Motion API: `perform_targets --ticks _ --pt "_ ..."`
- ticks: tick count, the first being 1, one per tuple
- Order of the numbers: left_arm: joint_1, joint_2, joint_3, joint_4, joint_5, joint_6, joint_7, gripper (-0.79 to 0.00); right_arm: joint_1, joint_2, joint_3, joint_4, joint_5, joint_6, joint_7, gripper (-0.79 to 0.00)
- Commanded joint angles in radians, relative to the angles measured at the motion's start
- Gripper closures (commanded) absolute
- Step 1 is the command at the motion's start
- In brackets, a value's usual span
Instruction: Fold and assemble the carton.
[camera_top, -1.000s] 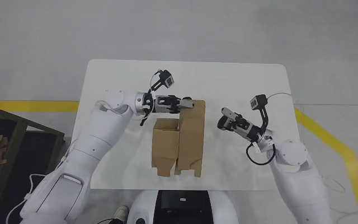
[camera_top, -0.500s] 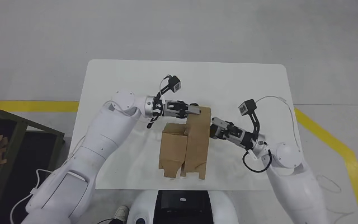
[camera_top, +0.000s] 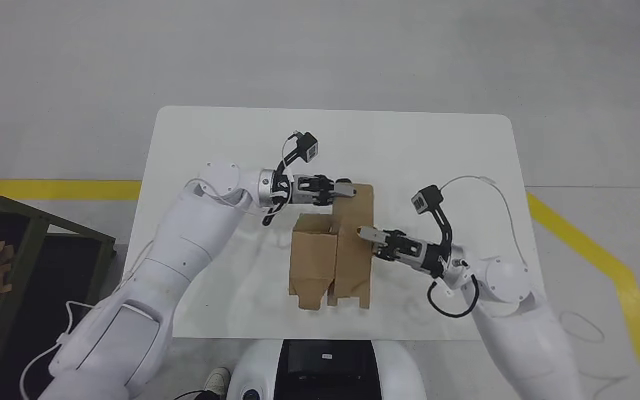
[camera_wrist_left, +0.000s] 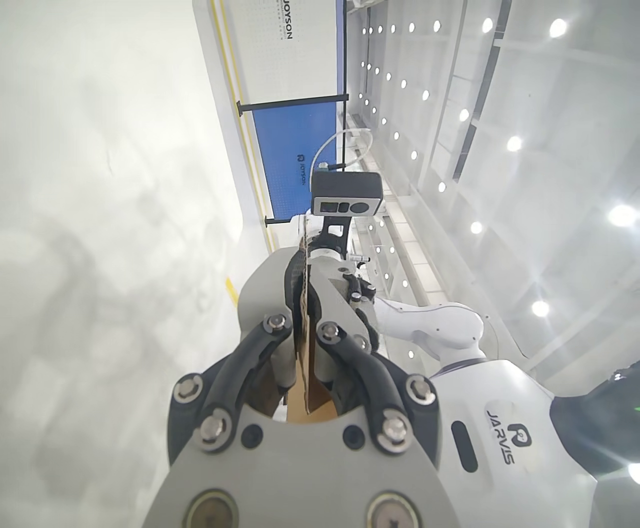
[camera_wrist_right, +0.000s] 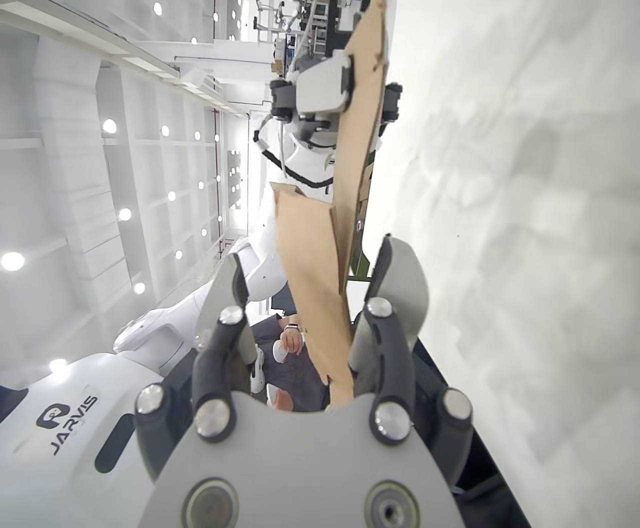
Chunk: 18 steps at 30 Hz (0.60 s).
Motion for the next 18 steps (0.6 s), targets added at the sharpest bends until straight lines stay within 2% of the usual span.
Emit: perform_targets --ticks 1,4,7,8,11,12,13,14,18 --pt "0.000 -0.002 -0.001 -0.006 -0.005 0.004 -0.007 0.000 0.003 0.000 -0.005 0.004 -0.001 -0.001 0.002 -0.256" --pt "0.000 -0.002 -0.006 -0.010 -0.007 0.005 -0.016 0.000 0.007 0.001 -0.010 0.007 0.000 -0.002 0.008 -0.203" --pt "0.002 -0.003 -0.015 -0.008 -0.022 0.011 -0.019 0.000 0.008 0.003 -0.013 0.009 0.004 -0.002 0.013 -0.099" --pt "0.002 -0.003 -0.018 -0.007 -0.028 0.014 -0.020 0.000 0.009 0.003 -0.013 0.009 0.006 -0.002 0.014 -0.018" --pt "0.004 -0.004 -0.031 -0.004 -0.052 0.022 -0.021 0.000 0.009 0.004 -0.015 0.011 0.016 -0.002 0.015 0.000" --pt "0.005 -0.004 -0.035 -0.006 -0.059 0.024 -0.022 -0.028 0.009 0.004 -0.016 0.012 0.021 -0.002 0.012 0.000" --pt "0.006 -0.005 -0.038 -0.009 -0.066 0.025 -0.026 -0.483 0.009 0.004 -0.016 0.014 0.025 -0.003 0.010 0.000" --pt "0.007 -0.005 -0.042 -0.011 -0.074 0.027 -0.029 -0.785 0.009 0.005 -0.015 0.015 0.027 -0.003 0.007 0.000" --pt "0.007 -0.003 -0.066 -0.008 -0.093 0.036 -0.004 -0.785 0.012 0.005 -0.013 0.021 0.047 -0.003 -0.007 0.000"
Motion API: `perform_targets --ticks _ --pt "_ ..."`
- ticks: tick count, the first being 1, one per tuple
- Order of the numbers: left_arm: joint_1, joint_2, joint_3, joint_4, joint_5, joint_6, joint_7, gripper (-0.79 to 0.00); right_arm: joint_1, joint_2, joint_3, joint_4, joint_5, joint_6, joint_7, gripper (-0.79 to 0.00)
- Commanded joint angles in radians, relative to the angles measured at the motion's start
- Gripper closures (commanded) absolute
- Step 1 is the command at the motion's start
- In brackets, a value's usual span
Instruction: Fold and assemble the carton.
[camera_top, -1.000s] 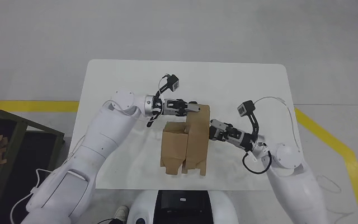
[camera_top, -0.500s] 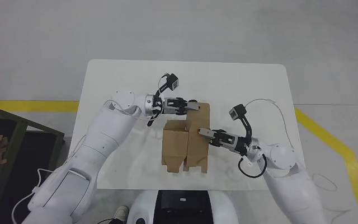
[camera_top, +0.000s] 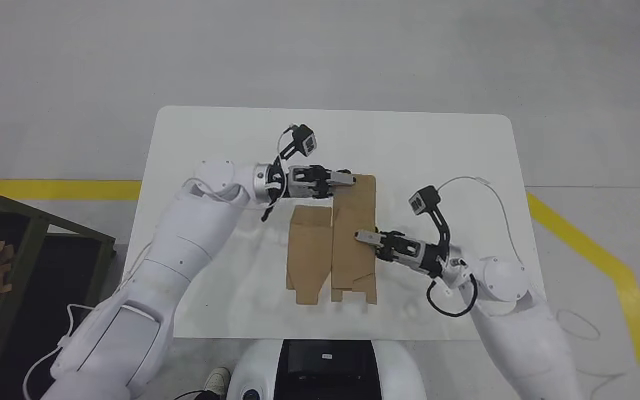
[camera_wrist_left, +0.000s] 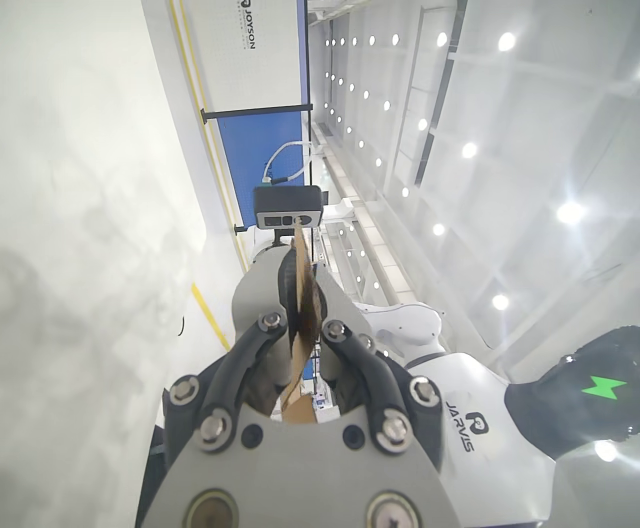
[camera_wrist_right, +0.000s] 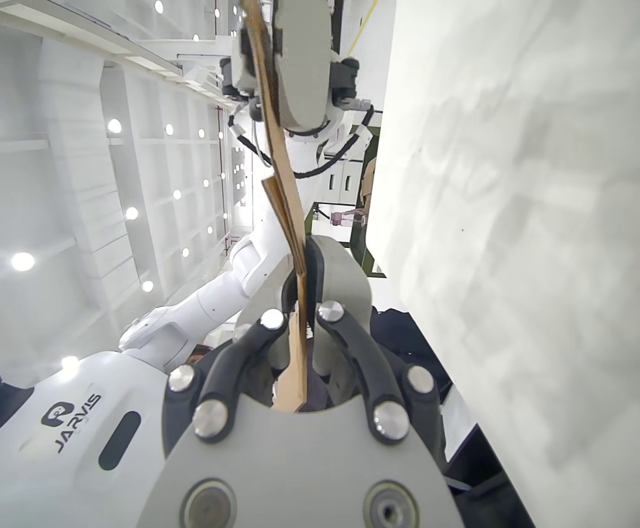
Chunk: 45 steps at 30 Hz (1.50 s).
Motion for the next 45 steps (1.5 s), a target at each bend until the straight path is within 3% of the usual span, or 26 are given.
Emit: perform_targets --ticks 1,8,13,21,25,38,41,45 --pt "-0.003 0.003 -0.017 0.009 0.008 -0.004 0.042 -0.785 0.002 0.001 0.003 0.002 0.003 0.001 -0.005 0.000" --pt "0.001 0.027 -0.086 0.021 0.114 0.006 0.223 -0.785 -0.005 0.005 0.033 -0.017 -0.029 0.013 -0.091 0.000" --pt "0.038 0.047 -0.133 -0.034 0.163 0.055 0.302 -0.785 -0.036 0.006 0.070 -0.056 -0.103 0.043 -0.274 0.000" --pt "0.129 0.069 -0.181 -0.200 0.206 0.109 0.361 -0.785 -0.102 -0.001 0.102 -0.126 -0.179 0.128 -0.570 0.000" --pt "0.133 0.070 -0.182 -0.205 0.206 0.111 0.364 -0.785 -0.127 -0.009 0.097 -0.159 -0.204 0.151 -0.709 0.000" --pt "0.133 0.070 -0.182 -0.205 0.206 0.111 0.364 -0.785 -0.132 -0.011 0.092 -0.168 -0.217 0.155 -0.732 0.000" --pt "0.157 0.068 -0.178 -0.235 0.207 0.132 0.407 -0.785 -0.142 -0.014 0.077 -0.181 -0.216 0.158 -0.740 0.000" --pt "0.186 0.061 -0.160 -0.283 0.208 0.163 0.470 -0.785 -0.163 -0.024 0.045 -0.206 -0.265 0.159 -0.860 0.000"
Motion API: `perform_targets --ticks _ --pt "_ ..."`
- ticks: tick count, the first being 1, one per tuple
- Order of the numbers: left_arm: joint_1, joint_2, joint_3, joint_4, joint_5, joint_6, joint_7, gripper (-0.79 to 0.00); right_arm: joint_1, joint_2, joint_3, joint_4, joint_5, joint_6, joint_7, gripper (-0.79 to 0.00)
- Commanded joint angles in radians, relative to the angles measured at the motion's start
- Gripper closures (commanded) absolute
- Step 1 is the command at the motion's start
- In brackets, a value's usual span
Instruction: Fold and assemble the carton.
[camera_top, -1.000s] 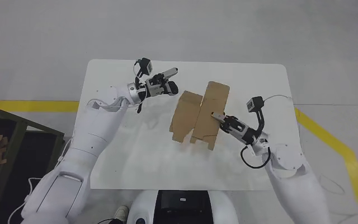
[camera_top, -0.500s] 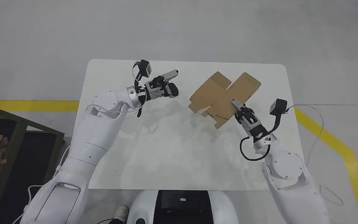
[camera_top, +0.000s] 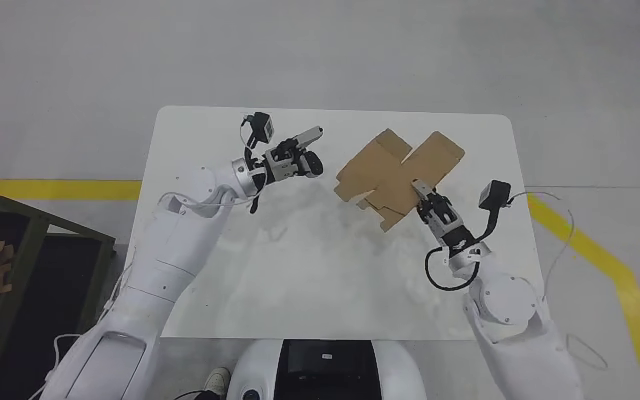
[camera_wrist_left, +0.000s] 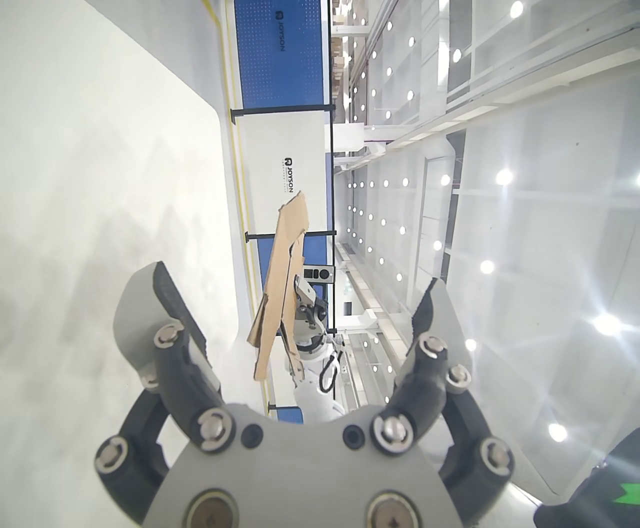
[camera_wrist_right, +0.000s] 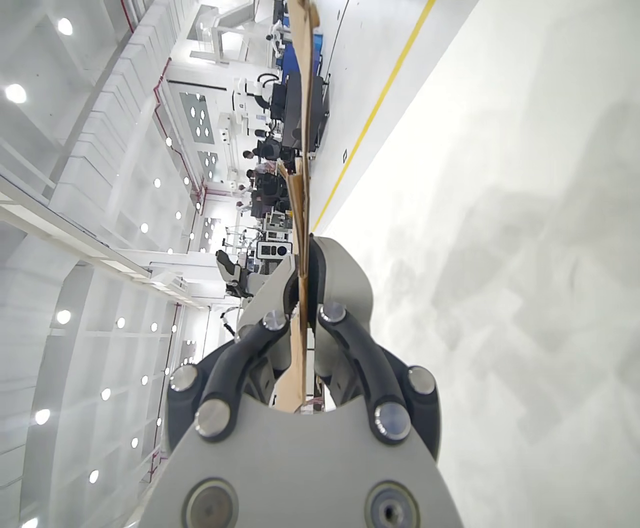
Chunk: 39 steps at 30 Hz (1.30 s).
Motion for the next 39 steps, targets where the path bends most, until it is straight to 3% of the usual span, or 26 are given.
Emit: perform_targets --ticks 1,12,22,24,27,28,29,34,38,39 --pt "0.017 -0.004 0.012 -0.025 -0.002 0.014 0.031 -0.785 -0.012 -0.005 -0.024 -0.015 -0.031 0.013 -0.057 0.000" --pt "0.055 -0.019 0.058 -0.089 0.003 0.051 0.069 -0.785 -0.059 -0.026 -0.062 -0.079 0.002 0.073 -0.183 0.000" --pt "0.046 -0.037 0.097 -0.081 0.011 0.057 0.091 -0.785 -0.069 -0.037 -0.067 -0.099 0.030 0.089 -0.185 0.000" --pt "0.040 -0.041 0.104 -0.077 0.014 0.054 0.091 -0.690 -0.070 -0.039 -0.071 -0.099 0.030 0.090 -0.181 0.000" --pt "0.035 -0.045 0.107 -0.073 0.012 0.052 0.093 -0.376 -0.071 -0.041 -0.072 -0.096 0.025 0.091 -0.182 0.000" --pt "0.033 -0.046 0.107 -0.071 0.012 0.052 0.093 -0.354 -0.071 -0.042 -0.072 -0.096 0.023 0.093 -0.183 0.000" --pt "0.033 -0.046 0.106 -0.070 0.013 0.054 0.092 -0.274 -0.071 -0.043 -0.072 -0.095 0.022 0.094 -0.185 0.000" --pt "0.035 -0.046 0.099 -0.066 0.024 0.061 0.079 -0.151 -0.067 -0.047 -0.072 -0.089 0.015 0.097 -0.183 0.000" --pt "0.042 -0.044 0.090 -0.066 0.035 0.065 0.072 0.000 -0.063 -0.050 -0.074 -0.086 0.010 0.098 -0.182 0.000" --pt "0.043 -0.044 0.087 -0.067 0.037 0.065 0.071 0.000 -0.062 -0.051 -0.075 -0.086 0.009 0.098 -0.182 0.000"
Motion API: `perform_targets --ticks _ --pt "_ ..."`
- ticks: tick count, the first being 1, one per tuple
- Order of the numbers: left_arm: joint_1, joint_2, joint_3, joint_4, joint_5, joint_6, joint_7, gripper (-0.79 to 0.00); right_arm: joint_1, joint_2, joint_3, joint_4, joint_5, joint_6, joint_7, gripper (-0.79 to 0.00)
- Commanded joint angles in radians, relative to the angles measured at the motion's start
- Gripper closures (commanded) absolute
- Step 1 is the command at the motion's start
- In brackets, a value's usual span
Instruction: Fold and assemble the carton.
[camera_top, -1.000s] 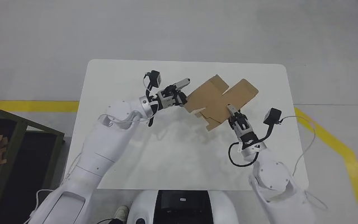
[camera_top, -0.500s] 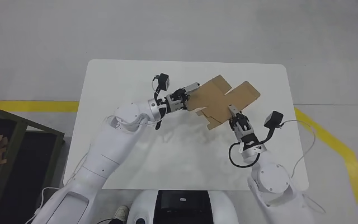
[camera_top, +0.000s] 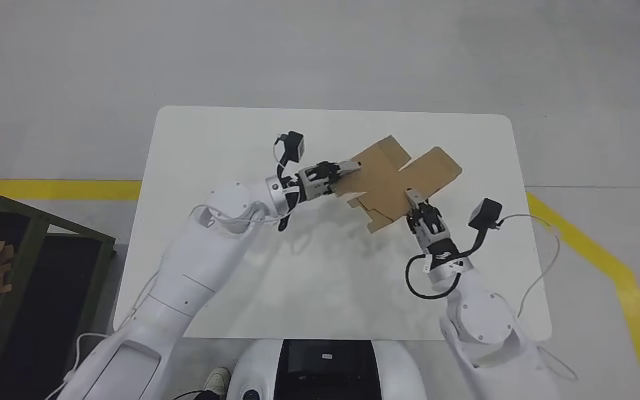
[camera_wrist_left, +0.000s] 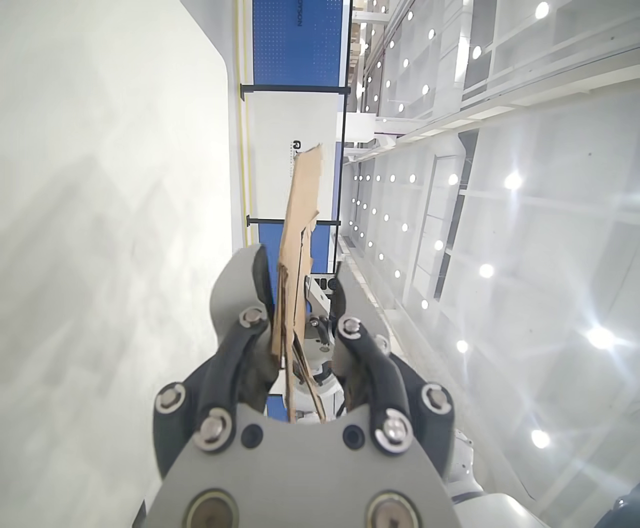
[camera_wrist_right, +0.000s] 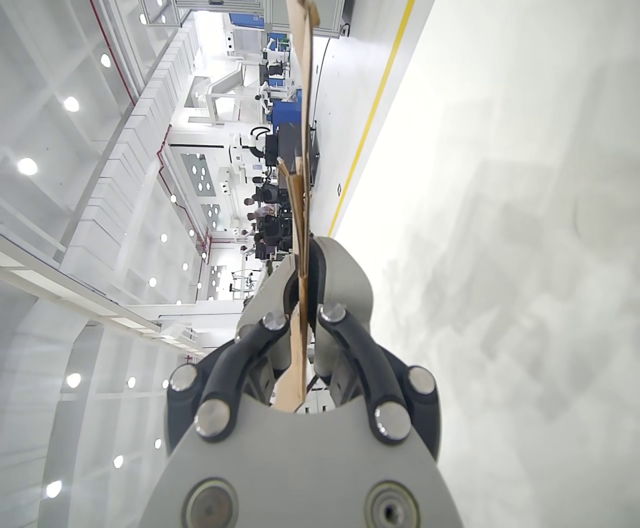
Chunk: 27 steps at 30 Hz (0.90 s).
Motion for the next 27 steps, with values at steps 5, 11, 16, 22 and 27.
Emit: perform_targets --ticks 5,11,16,22,27 --pt "0.009 0.002 -0.013 -0.006 0.013 0.002 -0.008 0.000 0.003 -0.004 -0.002 0.005 -0.006 0.008 0.009 -0.505" --pt "0.005 0.007 -0.043 0.002 0.030 -0.004 -0.009 0.000 0.016 -0.006 0.025 0.018 0.000 0.002 0.030 -0.785" --pt "0.003 0.021 -0.086 0.026 0.054 -0.039 -0.065 0.000 0.036 -0.002 0.087 0.071 0.100 -0.005 0.149 -0.785" --pt "0.008 0.040 -0.141 0.062 0.047 -0.051 -0.184 0.000 0.080 0.014 0.175 0.170 0.287 0.019 0.490 -0.785" --pt "0.010 0.054 -0.176 0.063 0.024 -0.099 -0.319 0.000 0.150 0.031 0.200 0.311 0.316 -0.008 0.807 -0.785"
